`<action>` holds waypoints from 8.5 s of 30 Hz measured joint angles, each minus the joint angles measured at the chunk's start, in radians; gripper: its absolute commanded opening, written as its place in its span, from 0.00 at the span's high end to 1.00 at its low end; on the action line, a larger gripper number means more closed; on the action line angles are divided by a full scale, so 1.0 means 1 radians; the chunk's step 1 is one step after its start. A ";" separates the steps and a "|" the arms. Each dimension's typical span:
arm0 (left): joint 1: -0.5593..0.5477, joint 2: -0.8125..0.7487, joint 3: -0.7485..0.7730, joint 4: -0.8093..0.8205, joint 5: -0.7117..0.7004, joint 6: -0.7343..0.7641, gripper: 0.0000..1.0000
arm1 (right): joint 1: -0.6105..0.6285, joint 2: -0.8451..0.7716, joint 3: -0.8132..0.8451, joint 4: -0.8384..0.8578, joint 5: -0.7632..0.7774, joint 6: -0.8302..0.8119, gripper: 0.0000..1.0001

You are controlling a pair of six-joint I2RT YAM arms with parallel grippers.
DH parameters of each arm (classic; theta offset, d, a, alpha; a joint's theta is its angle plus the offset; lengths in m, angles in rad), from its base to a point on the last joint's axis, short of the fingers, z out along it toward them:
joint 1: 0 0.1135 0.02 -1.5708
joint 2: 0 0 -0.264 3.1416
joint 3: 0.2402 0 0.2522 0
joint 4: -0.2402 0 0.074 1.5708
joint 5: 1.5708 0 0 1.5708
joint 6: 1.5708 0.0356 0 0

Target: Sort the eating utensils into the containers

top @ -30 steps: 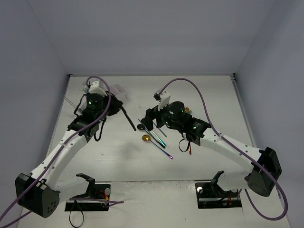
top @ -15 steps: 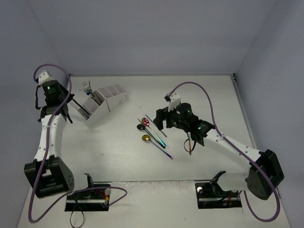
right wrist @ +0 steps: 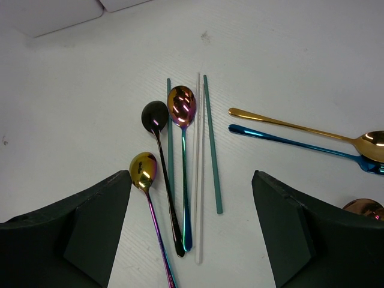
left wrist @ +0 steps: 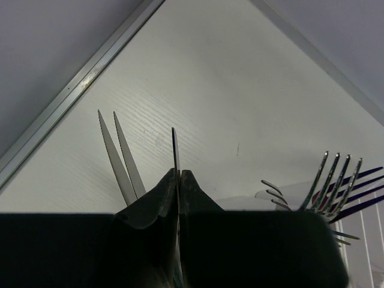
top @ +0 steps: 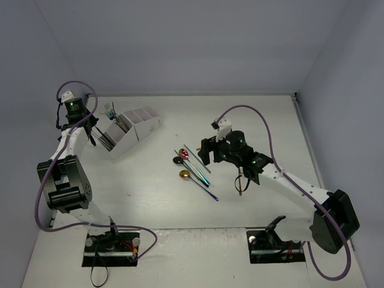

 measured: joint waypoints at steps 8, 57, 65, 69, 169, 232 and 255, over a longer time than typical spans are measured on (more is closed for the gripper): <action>-0.010 0.002 -0.062 0.042 -0.020 0.005 0.90 | 0.000 0.000 -0.002 0.000 0.003 0.002 0.21; -0.431 -0.671 -0.420 -0.315 0.170 0.095 0.26 | -0.075 0.622 0.360 -0.256 0.620 0.688 0.44; -0.431 -0.673 -0.420 -0.315 0.172 0.095 0.26 | -0.086 0.675 0.399 -0.292 0.646 0.716 0.47; -0.431 -0.673 -0.420 -0.315 0.178 0.095 0.27 | -0.087 0.689 0.399 -0.306 0.649 0.727 0.52; -0.846 -0.373 -0.104 0.059 0.253 -0.102 1.00 | 0.113 -0.113 0.082 0.075 -0.092 -0.017 0.22; -0.194 0.064 0.191 0.048 -0.023 0.349 0.85 | -0.064 -0.104 -0.066 0.023 0.012 -0.014 0.09; -0.219 -0.288 0.135 -0.146 0.039 0.211 0.27 | -0.217 0.049 -0.033 -0.317 0.314 0.275 0.15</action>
